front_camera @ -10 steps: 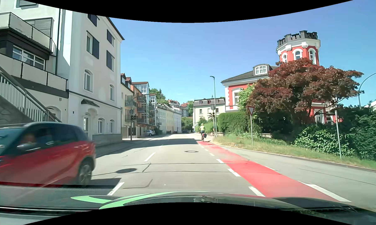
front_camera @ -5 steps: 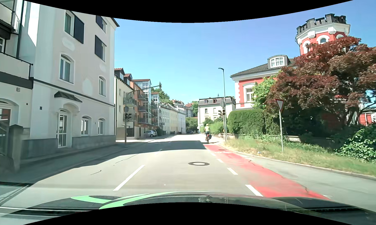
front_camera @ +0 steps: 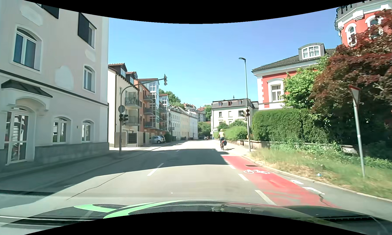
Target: Follow the waypoints while adhering to traffic rules and regulations
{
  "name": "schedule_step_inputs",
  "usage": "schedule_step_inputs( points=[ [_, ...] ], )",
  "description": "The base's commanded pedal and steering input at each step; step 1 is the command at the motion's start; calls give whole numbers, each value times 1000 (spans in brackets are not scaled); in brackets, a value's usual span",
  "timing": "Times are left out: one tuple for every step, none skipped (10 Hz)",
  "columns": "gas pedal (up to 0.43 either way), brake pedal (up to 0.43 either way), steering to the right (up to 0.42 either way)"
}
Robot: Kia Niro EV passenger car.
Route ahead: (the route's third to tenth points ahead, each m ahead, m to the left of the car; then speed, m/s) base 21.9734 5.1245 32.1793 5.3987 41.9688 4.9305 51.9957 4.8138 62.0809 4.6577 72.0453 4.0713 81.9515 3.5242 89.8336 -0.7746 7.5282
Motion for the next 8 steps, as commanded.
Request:
schedule_step_inputs(
  points=[
    [110, 0, -7],
    [110, 0, -5],
    [110, 0, -5],
    [110, 0, -5],
    [110, 0, -4],
    [110, 0, 0],
    [110, 0, 0],
    [110, 0, -3]
  ],
)
